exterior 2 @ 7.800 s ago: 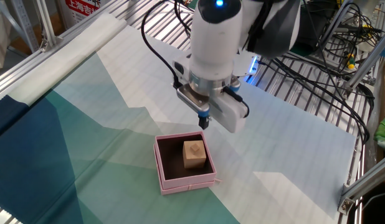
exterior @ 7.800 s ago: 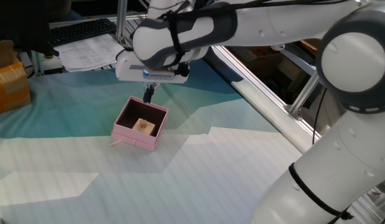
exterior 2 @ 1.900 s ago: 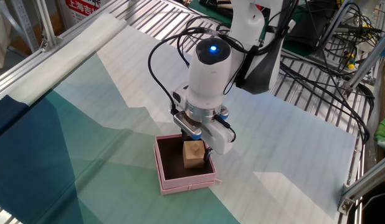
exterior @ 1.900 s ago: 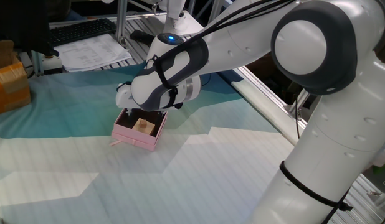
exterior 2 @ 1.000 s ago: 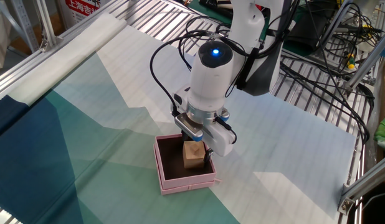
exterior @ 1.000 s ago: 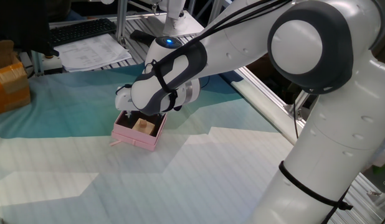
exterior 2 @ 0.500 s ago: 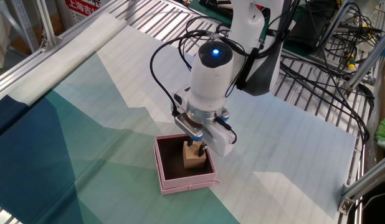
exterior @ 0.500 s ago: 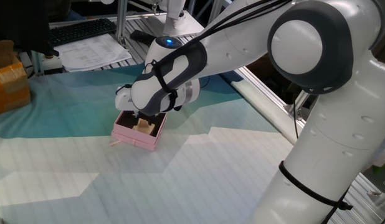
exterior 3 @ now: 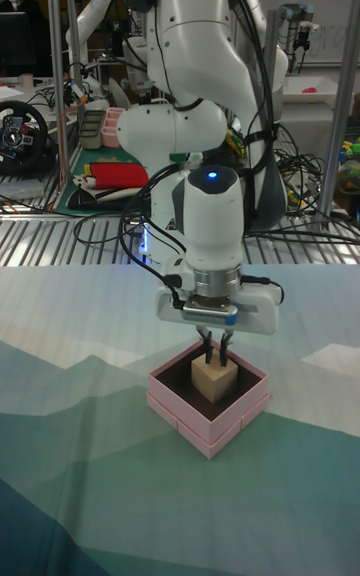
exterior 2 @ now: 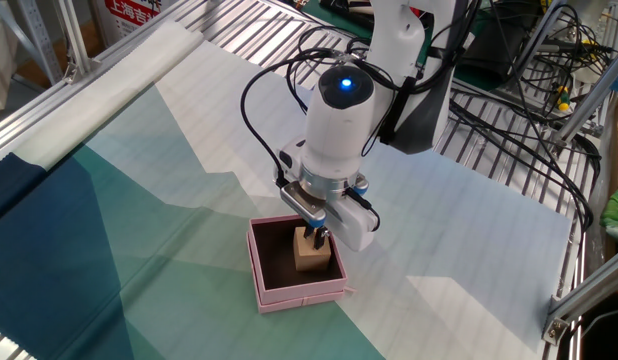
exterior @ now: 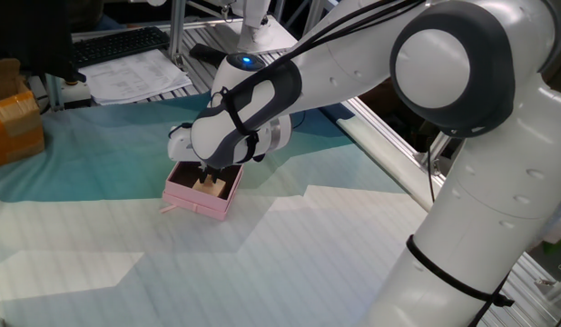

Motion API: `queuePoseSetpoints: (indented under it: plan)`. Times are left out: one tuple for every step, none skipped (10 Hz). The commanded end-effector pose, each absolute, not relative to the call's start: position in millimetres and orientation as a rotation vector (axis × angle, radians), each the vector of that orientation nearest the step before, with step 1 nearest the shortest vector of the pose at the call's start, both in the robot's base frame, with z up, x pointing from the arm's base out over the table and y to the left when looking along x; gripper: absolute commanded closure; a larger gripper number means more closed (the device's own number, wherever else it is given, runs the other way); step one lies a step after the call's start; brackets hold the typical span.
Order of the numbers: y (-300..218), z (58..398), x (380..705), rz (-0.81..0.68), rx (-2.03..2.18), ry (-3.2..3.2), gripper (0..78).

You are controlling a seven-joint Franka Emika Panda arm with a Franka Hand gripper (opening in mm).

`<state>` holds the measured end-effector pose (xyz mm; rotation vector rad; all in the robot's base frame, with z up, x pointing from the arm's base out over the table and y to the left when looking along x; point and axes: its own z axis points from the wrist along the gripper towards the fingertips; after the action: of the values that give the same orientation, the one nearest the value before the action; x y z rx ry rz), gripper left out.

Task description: Take everything out of the gift box

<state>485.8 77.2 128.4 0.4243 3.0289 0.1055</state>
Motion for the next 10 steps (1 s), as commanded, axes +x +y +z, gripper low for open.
queuePoseSetpoints:
  plan:
    - [77, 129, 487, 0.099, 0.423, 3.025, 76.3]
    - [77, 129, 487, 0.099, 0.423, 3.025, 76.3]
    - [77, 129, 487, 0.099, 0.423, 3.025, 76.3]
    - [79, 147, 486, 0.071, 0.454, 3.035, 76.3]
    - [81, 150, 485, 0.072, 0.461, 3.035, 76.3]
    - [83, 152, 484, 0.071, 0.472, 3.035, 76.3]
    - [84, 153, 483, 0.071, 0.477, 3.035, 76.3]
    - [87, 156, 482, 0.071, 0.491, 3.032, 76.3]
    - [90, 157, 480, 0.071, 0.503, 3.031, 76.3]
    - [95, 160, 477, 0.072, 0.523, 3.028, 76.3]
